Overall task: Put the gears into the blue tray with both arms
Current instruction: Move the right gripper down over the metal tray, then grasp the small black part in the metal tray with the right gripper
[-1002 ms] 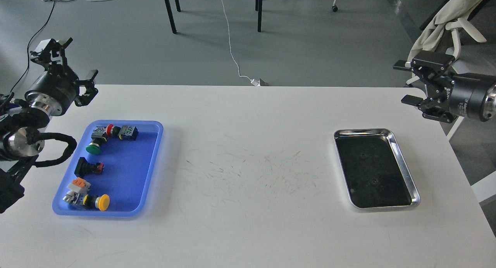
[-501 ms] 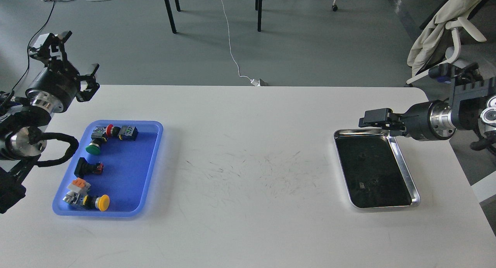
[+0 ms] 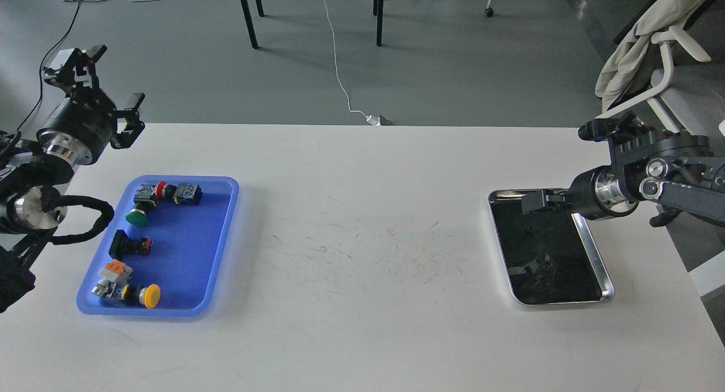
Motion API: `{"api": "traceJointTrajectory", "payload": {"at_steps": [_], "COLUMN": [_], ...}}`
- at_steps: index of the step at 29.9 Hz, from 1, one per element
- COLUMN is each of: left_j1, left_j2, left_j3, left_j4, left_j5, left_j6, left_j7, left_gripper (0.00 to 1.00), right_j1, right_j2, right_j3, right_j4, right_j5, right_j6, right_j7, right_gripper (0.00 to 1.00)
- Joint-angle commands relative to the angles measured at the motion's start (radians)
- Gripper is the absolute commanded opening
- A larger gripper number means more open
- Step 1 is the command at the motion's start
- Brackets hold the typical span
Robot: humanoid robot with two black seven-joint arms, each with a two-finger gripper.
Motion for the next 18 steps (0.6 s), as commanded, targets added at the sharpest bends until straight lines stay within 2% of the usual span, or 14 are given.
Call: {"api": "traceJointTrajectory", "payload": {"at_steps": [1,8,18], "left_j1": [0.006,0.006,0.005], "left_j2": [-0.003,-0.006,-0.007], "left_j3": [0.0,-0.002,-0.002], "left_j4": [0.0,0.0,0.0], "left_j5": [0.001,0.001,0.001], "left_j6": [0.002,0.005,0.006], "left_j7": [-0.001,-0.001,0.0], "left_gripper": [0.98,0.98,0.98], "right_j1": [-0.019,-0.046,-0.045], "right_j2": [0.04,0.102,0.122], "right_j3": [-0.002,-0.008,-0.048], "right_j4": [-0.045,-0.101,-0.106], "right_j5": [0.0,0.0,-0.002], "right_j6": [-0.001,0.0,0.002], "right_j7": [0.001,0.004,0.012], "right_gripper": [0.96,0.95,0.9]}}
